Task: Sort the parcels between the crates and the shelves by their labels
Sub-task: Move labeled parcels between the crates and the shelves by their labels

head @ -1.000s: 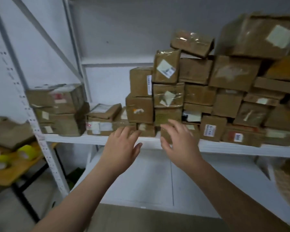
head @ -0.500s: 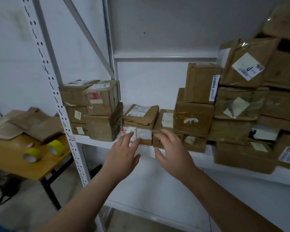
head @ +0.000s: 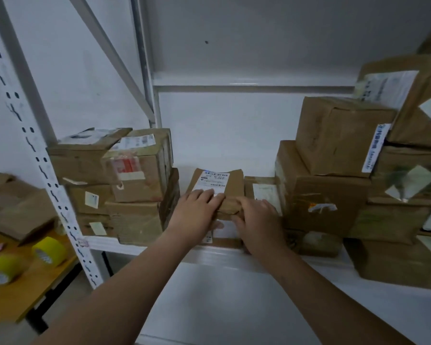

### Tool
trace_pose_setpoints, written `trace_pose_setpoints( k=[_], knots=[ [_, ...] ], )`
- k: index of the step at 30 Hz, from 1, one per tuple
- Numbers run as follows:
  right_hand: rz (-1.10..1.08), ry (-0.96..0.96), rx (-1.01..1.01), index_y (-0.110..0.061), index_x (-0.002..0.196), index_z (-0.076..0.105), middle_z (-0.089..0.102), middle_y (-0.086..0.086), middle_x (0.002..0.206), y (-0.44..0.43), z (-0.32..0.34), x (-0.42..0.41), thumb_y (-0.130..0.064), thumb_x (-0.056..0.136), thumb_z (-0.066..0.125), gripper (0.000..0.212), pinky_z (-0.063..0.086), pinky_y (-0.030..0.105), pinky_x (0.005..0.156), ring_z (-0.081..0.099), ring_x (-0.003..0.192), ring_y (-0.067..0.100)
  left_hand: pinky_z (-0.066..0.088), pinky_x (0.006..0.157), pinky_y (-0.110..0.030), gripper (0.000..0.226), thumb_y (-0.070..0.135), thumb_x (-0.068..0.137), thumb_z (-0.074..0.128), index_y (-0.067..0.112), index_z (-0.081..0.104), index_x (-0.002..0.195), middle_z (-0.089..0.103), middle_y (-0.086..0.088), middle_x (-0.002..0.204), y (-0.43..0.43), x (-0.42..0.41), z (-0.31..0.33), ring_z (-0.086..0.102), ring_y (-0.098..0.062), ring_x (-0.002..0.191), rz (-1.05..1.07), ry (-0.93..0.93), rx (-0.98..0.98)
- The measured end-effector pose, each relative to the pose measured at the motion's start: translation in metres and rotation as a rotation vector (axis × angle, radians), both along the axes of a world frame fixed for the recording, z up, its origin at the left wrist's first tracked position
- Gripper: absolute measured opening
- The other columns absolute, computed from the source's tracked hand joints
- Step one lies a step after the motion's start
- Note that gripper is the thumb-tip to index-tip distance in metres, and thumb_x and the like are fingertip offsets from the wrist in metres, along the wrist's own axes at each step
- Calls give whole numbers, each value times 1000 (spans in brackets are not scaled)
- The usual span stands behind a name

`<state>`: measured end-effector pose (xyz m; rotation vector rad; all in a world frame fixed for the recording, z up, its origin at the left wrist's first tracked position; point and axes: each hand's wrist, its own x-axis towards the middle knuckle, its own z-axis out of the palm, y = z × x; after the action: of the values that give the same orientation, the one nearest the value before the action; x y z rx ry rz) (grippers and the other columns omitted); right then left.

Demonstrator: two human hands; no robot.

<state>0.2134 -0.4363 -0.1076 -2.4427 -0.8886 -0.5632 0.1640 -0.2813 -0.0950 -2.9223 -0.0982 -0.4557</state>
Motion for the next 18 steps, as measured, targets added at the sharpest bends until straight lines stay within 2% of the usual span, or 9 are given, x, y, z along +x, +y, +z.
trace_pose_setpoints(
  k=[3, 6, 9, 11, 14, 18],
  knots=[
    [-41, -3, -11, -24, 123, 55, 65, -2, 115, 4, 1, -6, -34, 87, 64, 39, 25, 36, 110, 55, 110, 21, 31, 98, -36, 48, 44, 95, 45, 28, 37, 139, 45, 3, 140, 8, -5, 0, 40, -23, 124, -76, -111, -37],
    [-81, -40, -20, -28, 119, 57, 68, -4, 110, 10, 0, -13, -32, 86, 65, 34, 21, 37, 111, 58, 107, 18, 35, 94, -35, 41, 28, 92, 53, 19, 45, 132, 50, 0, 133, 12, -9, -1, 46, -24, 117, -173, -145, -78],
    [-117, -122, 123, -23, 106, 67, 73, -2, 93, 16, -3, -22, -20, 79, 74, 28, 30, 41, 103, 65, 92, 20, 50, 85, -40, 38, 12, 77, 70, 7, 61, 113, 63, -10, 115, 16, -19, 1, 60, -31, 101, -298, -226, -76],
    [-136, -169, 216, -19, 99, 71, 73, -2, 87, 21, -9, -28, -12, 71, 80, 30, 35, 43, 99, 67, 86, 19, 55, 79, -41, 40, 6, 67, 77, 5, 65, 105, 67, -12, 106, 21, -22, -1, 64, -32, 93, -335, -300, -81],
    [-121, -200, 325, -13, 99, 72, 73, 0, 85, 27, -23, -38, -3, 65, 84, 37, 38, 36, 95, 63, 82, 13, 53, 80, -39, 44, 8, 64, 81, 7, 67, 107, 67, -9, 107, 27, -29, -10, 64, -29, 95, -354, -358, -64],
    [-98, -157, 393, -7, 108, 70, 72, 10, 94, 29, -39, -46, 5, 70, 79, 41, 53, 41, 79, 66, 79, 26, 51, 82, -38, 45, 5, 68, 78, 7, 67, 112, 67, -10, 106, 32, -38, -23, 63, -29, 95, -386, -438, -90]
  ],
)
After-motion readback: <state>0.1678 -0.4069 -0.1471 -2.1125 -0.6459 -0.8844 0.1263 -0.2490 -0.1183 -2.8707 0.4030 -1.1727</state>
